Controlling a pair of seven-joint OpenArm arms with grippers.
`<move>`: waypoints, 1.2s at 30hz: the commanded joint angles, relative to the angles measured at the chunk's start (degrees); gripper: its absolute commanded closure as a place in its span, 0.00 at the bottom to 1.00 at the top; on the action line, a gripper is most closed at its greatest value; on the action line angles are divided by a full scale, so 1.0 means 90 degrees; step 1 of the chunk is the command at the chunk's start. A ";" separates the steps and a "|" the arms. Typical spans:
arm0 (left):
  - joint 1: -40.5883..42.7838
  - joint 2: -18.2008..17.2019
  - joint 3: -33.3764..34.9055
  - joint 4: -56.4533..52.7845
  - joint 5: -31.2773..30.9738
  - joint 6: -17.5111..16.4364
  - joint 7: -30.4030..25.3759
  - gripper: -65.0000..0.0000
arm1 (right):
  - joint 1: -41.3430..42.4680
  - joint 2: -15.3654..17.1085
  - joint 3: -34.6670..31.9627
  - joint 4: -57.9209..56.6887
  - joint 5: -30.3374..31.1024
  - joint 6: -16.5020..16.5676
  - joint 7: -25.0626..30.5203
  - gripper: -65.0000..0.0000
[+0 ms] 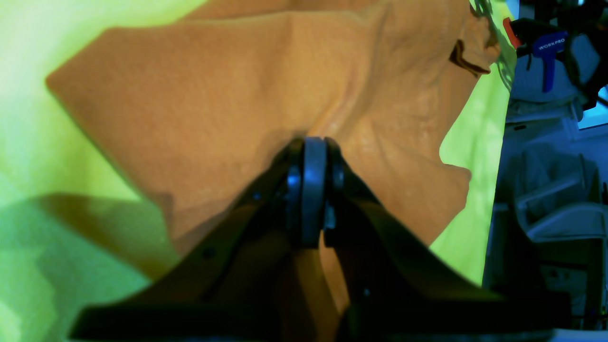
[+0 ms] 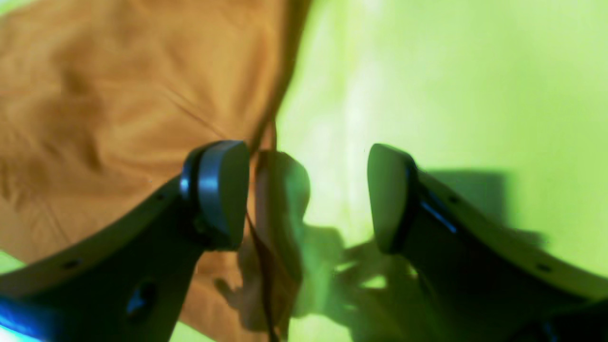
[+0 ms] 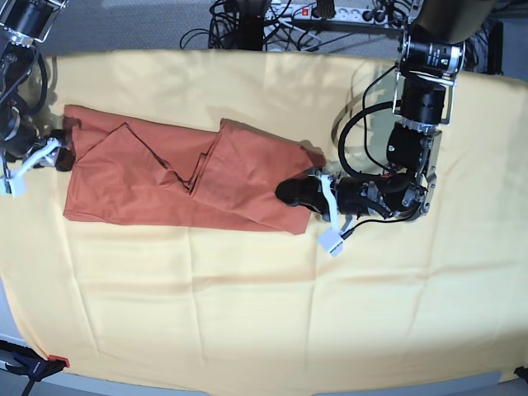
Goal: Fold the T-shirt properly
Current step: 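Release the left gripper and drag the folded strip with the right gripper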
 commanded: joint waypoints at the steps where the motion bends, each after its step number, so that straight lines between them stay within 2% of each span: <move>1: -0.0126 -0.0036 -0.0036 0.0066 0.0202 -0.0004 0.0000 1.00 | 0.0090 0.0114 0.0058 -0.0063 0.0325 0.0117 -0.0024 0.36; 4: -0.0121 -0.0039 -0.0036 0.0066 0.0204 -0.0004 0.0005 1.00 | 0.0090 0.0097 0.0056 -0.0529 0.1132 0.0401 -0.0520 0.36; 7: -0.0126 -0.0039 -0.0036 0.0066 0.0202 -0.0004 0.0002 1.00 | 0.0087 0.0051 0.0002 -0.0809 0.1564 0.0571 -0.0719 0.36; 10: -0.0121 -0.0036 -0.0036 0.0066 0.0197 -0.0004 0.0002 1.00 | 0.0073 -0.0027 -0.0299 -0.0835 0.1681 0.0605 -0.0758 0.36; 13: -0.0124 -0.0036 -0.0036 0.0066 0.0104 -0.0004 0.0002 1.00 | 0.0073 -0.0027 -0.0738 -0.0835 0.1770 0.0835 -0.0857 0.36; 18: -0.0124 -0.0039 -0.0036 0.0066 0.0053 -0.0004 0.0002 1.00 | 0.0075 -0.0027 -0.1209 -0.0835 0.1770 0.0920 -0.0845 0.36; 20: -0.0124 -0.0036 -0.0036 0.0066 0.0053 -0.0004 0.0002 1.00 | 0.0075 -0.0027 -0.1243 -0.0835 0.1768 0.0967 -0.0784 0.43; 21: -0.0124 -0.0036 -0.0036 0.0066 0.0053 -0.0004 0.0002 1.00 | 0.0075 -0.0024 -0.1241 -0.0835 0.1766 0.1018 -0.0760 0.51; 25: -0.0129 -0.0039 -0.0036 0.0068 -0.0134 -0.0004 0.0002 1.00 | 0.0136 -0.0005 -0.1231 -0.0835 0.1763 0.1229 -0.0731 0.98; 30: -0.0289 -0.0078 -0.0092 0.0068 -0.0758 -0.0004 0.0136 1.00 | 0.0340 0.0010 -0.1231 -0.0835 0.1630 0.1281 -0.0323 1.00; 36: -0.0865 -0.0070 -0.0959 0.0068 -0.1894 -0.0004 0.0991 1.00 | 0.0945 0.0114 -0.1231 -0.0835 0.0731 0.1281 -0.0301 1.00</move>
